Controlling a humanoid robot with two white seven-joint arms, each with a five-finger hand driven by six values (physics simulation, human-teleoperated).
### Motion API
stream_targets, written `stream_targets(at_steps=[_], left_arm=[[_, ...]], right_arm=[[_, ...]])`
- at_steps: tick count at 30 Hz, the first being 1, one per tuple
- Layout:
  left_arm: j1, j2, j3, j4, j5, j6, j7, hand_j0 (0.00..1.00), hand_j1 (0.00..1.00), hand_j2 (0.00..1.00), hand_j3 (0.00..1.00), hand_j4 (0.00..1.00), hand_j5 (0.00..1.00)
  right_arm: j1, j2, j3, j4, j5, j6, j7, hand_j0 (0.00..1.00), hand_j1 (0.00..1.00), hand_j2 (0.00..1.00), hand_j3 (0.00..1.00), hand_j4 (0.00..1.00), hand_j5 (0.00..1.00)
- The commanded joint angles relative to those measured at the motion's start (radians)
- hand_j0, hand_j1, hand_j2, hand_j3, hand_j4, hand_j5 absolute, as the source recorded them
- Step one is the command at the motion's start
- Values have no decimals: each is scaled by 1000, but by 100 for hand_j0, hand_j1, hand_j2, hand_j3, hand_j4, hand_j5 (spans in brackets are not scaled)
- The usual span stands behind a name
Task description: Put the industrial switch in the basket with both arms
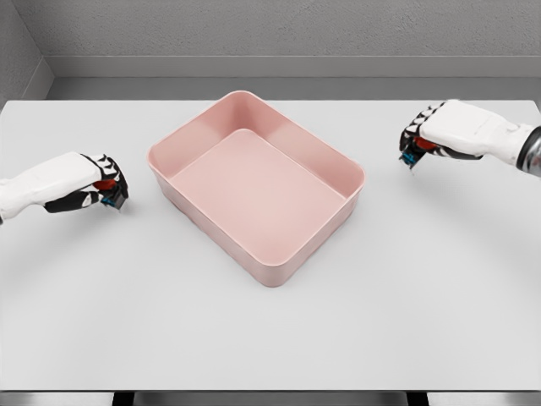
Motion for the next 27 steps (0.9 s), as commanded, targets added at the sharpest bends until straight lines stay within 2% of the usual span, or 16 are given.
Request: stream_targets(at_steps=[1,8,13,19,24,27], left_arm=[[0,7,3,-6,11,1,-1,45,45,45,45,45,45],[-8,43,4,-34,50,1,-1,45,45,45,45,45,45],[-9,57,6,-60,68,1,-1,45,45,45,45,45,45],[-26,59,7,-97,91,1,-1,45,45,45,45,45,45],[-38,71,7,-124,109,1,-1,45,45,45,45,45,45],[-44,70,7,-141,114,1,-3,45,45,45,45,45,45]], right_arm=[[-3,-5,-1,-29,-5,2,0,54,54,54,54,54,54],[-20,3,-1,-152,-7,2,1,54,54,54,54,54,54],[-40,26,16,-178,-10,2,0,54,54,54,54,54,54],[-100,68,159,-265,-8,26,-2,54,54,54,54,54,54],[-149,138,243,-271,-7,38,0,54,54,54,54,54,54],[-163,153,275,-273,-7,39,-2,54,54,54,54,54,54]])
